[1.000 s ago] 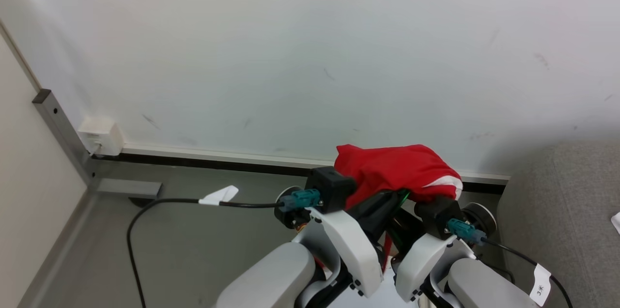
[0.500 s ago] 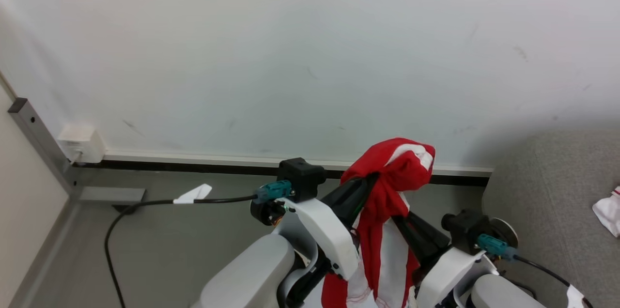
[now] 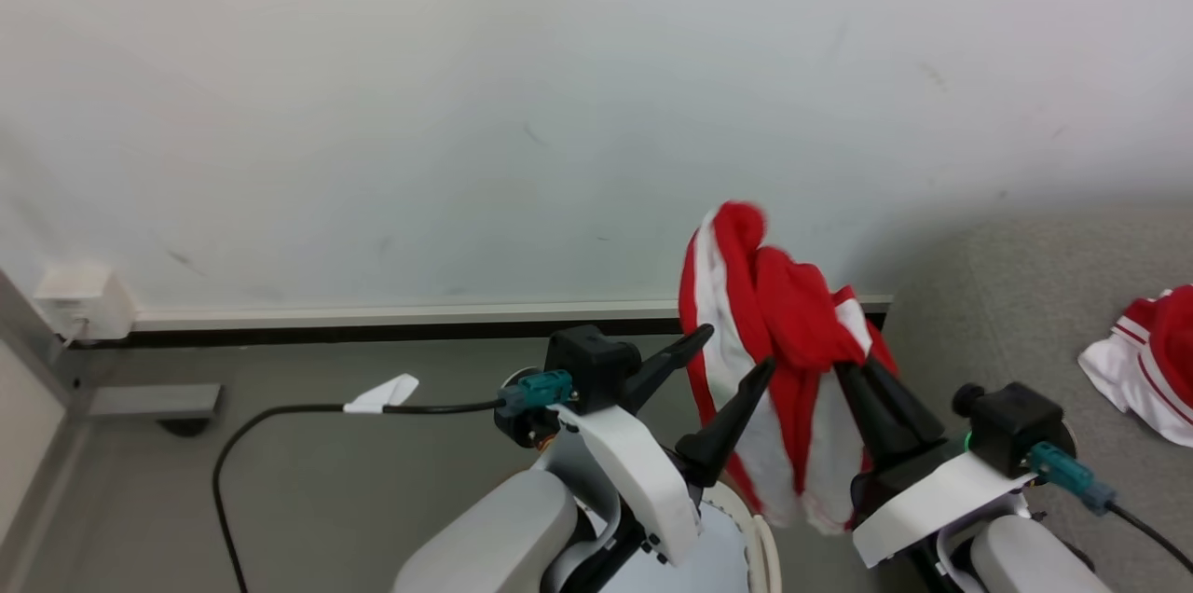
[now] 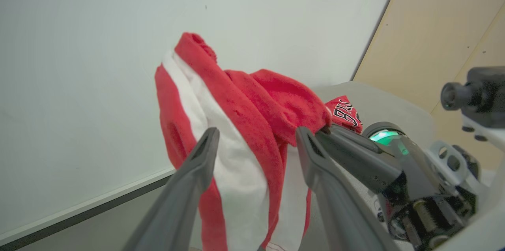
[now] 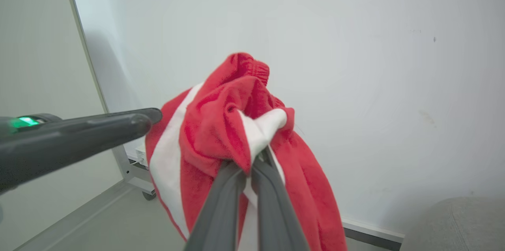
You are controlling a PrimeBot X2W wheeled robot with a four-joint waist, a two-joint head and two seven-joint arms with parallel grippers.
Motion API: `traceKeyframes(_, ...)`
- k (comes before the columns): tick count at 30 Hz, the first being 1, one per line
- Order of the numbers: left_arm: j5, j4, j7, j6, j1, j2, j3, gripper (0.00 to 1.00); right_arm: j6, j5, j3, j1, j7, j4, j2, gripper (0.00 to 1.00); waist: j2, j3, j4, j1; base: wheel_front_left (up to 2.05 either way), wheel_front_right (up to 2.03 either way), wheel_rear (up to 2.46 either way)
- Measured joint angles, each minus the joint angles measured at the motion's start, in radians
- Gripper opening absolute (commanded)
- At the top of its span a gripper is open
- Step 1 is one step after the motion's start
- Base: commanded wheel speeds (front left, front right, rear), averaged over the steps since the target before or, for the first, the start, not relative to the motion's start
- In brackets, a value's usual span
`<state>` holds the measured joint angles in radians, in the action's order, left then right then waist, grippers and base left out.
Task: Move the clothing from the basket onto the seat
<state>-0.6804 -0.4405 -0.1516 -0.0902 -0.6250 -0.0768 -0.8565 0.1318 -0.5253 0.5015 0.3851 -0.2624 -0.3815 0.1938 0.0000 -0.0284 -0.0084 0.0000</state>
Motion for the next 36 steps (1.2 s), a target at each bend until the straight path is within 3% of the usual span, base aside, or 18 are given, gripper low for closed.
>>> traceKeyframes(14, 0.066, 0.093, -0.078, -0.010, 0.030, -0.036, -0.056, 1.00, 0.000, 0.051, -0.172, -0.055, 0.000, 0.097, 0.069, 0.00, 0.0000, 0.010, -0.178, 0.0000, 0.00, 0.00, 0.00)
traceKeyframes(28, 0.166, 0.057, -0.105, 0.030, 0.040, -0.036, -0.094, 1.00, 0.000, 0.067, -0.264, -0.151, 0.000, 0.181, 0.098, 0.00, 0.0000, 0.029, -0.399, 0.0000, 0.00, 0.00, 0.00)
traceKeyframes(36, 0.175, 0.024, -0.107, 0.031, 0.041, -0.023, -0.097, 1.00, 0.000, 0.072, -0.297, -0.175, 0.000, 0.220, 0.100, 0.00, 0.0000, 0.060, -0.449, 0.0000, 0.00, 0.00, 0.00)
